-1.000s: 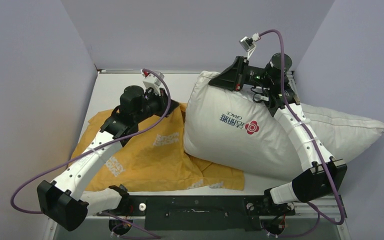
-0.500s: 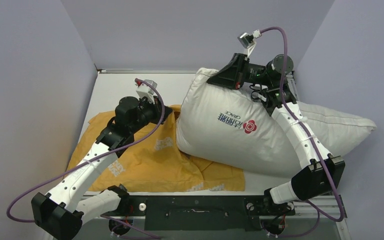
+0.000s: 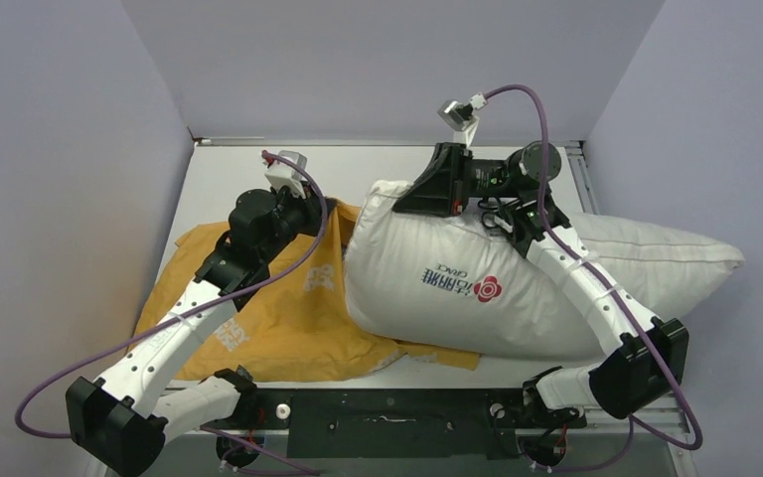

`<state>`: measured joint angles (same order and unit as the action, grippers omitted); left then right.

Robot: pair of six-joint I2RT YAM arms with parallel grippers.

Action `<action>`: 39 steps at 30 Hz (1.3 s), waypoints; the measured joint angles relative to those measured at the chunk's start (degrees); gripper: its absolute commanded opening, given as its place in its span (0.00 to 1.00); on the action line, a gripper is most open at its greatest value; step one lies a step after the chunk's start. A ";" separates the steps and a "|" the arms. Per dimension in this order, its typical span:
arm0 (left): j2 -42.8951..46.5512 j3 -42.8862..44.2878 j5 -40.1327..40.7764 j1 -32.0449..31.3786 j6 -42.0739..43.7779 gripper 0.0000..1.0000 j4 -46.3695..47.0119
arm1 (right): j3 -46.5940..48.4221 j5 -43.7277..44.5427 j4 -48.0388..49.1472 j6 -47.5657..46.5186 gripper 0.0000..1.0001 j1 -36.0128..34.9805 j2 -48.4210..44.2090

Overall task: Put the pillow into the pillowcase
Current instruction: Stuff the pillow into the pillowcase.

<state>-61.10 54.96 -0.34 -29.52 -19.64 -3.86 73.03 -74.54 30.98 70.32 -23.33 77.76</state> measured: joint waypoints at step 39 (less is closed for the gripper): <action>5.88 -11.06 29.14 -0.17 0.02 0.55 -25.62 | -6.73 26.08 -37.75 -45.70 0.05 -4.35 -3.50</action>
<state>-55.22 43.90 28.80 -29.69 -19.62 -29.47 66.30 -48.47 -6.76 24.62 -27.68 74.26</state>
